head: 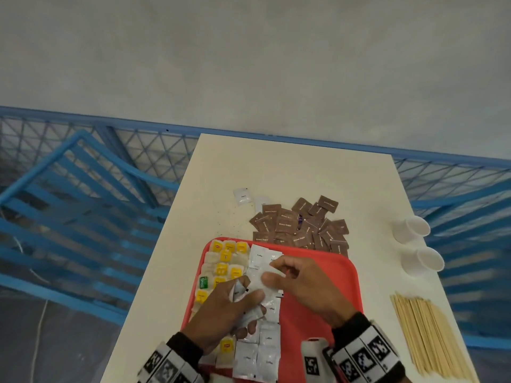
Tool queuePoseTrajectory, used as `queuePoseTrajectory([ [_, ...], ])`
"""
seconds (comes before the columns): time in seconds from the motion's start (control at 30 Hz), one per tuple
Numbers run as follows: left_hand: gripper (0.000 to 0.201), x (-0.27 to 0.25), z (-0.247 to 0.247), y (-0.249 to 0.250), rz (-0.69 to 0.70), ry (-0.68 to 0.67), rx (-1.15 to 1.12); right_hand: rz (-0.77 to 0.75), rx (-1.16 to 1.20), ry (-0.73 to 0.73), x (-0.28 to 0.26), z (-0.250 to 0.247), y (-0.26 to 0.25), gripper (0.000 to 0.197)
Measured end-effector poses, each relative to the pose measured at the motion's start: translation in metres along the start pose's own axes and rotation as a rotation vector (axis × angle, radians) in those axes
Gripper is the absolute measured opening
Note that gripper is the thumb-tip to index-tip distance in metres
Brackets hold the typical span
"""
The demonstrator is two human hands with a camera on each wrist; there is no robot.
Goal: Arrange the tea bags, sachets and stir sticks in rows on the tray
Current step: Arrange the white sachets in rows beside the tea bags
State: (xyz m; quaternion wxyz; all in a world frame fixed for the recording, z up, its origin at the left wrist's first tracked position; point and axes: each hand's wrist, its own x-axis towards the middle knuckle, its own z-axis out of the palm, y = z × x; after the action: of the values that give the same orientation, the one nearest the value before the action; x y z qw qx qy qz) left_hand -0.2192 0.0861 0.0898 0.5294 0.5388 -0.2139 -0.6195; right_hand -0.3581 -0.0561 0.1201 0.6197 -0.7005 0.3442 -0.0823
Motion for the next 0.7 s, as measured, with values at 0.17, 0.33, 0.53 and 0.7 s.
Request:
queuePoseTrajectory([
  [0.17, 0.024, 0.001, 0.005, -0.001, 0.039, 0.019, 0.002, -0.046, 0.051, 0.017, 0.002, 0.013, -0.007, 0.042],
  [0.33, 0.027, 0.000, -0.001, -0.010, -0.014, 0.058, -0.073, 0.085, 0.267, 0.329, -0.003, 0.000, 0.003, 0.029],
  [0.53, 0.022, -0.001, -0.005, -0.028, -0.110, 0.133, -0.115, 0.246, 0.188, 0.055, -0.025, 0.022, 0.032, 0.026],
  [0.7, 0.018, -0.004, -0.002, -0.033, -0.184, 0.106, 0.021, 0.338, 0.309, 0.189, -0.022, 0.036, 0.054, 0.033],
])
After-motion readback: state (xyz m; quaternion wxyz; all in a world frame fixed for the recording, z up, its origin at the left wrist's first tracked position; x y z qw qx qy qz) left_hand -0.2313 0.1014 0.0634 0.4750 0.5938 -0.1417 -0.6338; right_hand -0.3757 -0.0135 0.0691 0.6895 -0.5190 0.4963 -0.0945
